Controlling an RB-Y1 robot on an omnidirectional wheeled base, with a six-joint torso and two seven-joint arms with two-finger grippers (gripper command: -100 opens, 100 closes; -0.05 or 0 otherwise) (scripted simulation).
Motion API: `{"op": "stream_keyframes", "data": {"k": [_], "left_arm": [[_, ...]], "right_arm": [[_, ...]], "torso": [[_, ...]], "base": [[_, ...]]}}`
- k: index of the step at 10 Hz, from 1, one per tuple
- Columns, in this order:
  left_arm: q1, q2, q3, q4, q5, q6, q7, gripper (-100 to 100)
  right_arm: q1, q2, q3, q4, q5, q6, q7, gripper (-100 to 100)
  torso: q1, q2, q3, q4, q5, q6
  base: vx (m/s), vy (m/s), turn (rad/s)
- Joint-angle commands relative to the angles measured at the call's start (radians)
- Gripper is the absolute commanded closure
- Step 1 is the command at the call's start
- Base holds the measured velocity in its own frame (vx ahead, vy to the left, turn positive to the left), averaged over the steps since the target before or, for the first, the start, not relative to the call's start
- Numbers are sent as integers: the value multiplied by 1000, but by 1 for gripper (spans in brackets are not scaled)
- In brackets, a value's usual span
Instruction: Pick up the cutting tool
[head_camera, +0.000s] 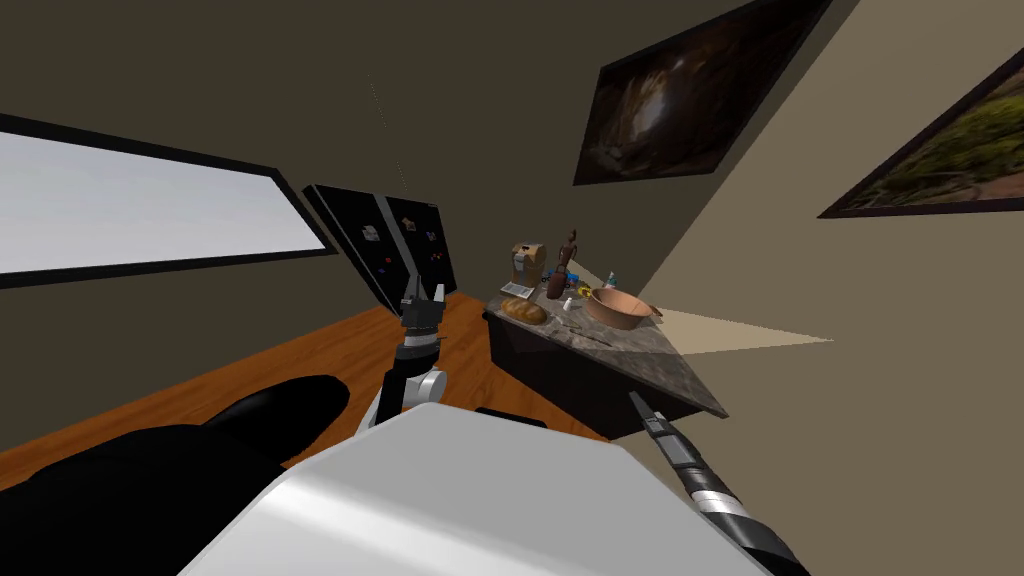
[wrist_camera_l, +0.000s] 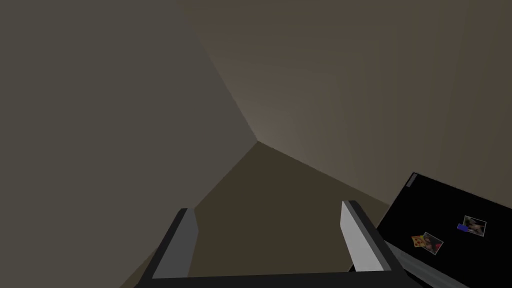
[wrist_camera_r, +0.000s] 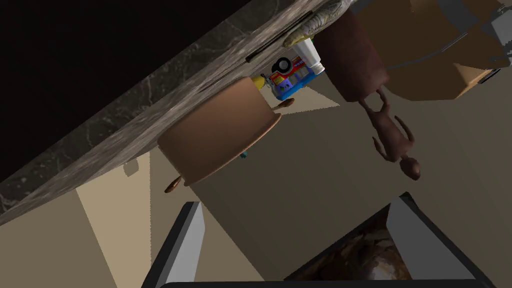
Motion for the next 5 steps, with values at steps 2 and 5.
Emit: {"op": "stream_keyframes", "data": {"k": [2,5], "left_arm": [[0,0,0,0,0,0,0,0],[0,0,0,0,0,0,0,0]], "right_arm": [[63,-39,-14,26,42,10,6,-100],[154,-112,-39,85,111,17,16,-100]], "torso": [[0,0,0,0,0,-1],[0,-1,-1,0,0,0]], "base": [[-14,-14,208],[-6,-11,265]]}}
